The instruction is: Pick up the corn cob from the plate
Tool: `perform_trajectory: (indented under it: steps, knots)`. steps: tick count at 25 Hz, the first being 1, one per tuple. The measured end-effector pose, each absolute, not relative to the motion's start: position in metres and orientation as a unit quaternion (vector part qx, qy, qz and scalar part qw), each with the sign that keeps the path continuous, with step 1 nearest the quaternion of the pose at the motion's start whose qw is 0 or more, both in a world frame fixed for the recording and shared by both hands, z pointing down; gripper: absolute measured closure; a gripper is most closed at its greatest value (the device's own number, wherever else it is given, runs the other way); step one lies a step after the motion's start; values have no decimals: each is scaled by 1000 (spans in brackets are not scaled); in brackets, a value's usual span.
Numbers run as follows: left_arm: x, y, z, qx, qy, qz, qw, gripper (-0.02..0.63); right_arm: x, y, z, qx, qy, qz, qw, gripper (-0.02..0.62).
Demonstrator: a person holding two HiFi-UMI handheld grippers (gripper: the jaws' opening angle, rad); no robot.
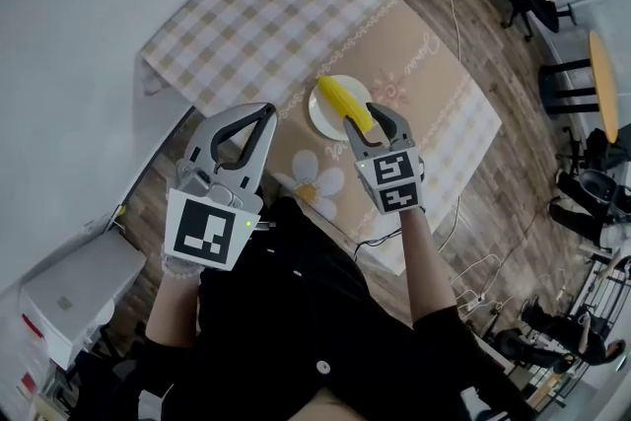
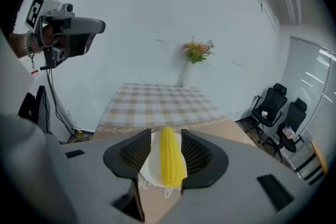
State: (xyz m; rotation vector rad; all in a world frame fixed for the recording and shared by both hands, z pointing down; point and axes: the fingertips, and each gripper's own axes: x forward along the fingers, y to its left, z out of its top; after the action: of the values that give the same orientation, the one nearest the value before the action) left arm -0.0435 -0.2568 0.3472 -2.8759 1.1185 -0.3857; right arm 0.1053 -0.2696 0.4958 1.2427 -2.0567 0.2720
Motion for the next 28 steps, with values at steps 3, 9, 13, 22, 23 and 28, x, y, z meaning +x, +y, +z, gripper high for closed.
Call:
perform_trajectory:
  steps: [3, 9, 13, 22, 23, 28]
  knots:
    - [-48, -258, 348, -921, 369, -127, 16, 594, 101, -275, 512, 457, -800, 115, 372, 380]
    - [-56, -257, 348, -912, 388, -136, 15, 594, 105, -286, 546, 427, -793, 121, 416, 365]
    - [-63, -256, 351, -906, 398, -142, 12, 594, 108, -292, 565, 414, -787, 131, 437, 360]
    - [-67, -257, 355, -900, 410, -147, 7, 594, 113, -303, 599, 395, -778, 168, 460, 350]
    - [-66, -258, 355, -900, 411, -147, 6, 594, 115, -305, 602, 391, -777, 173, 462, 348]
    - [-69, -256, 355, -898, 416, -147, 4, 594, 117, -307, 615, 379, -773, 181, 475, 347]
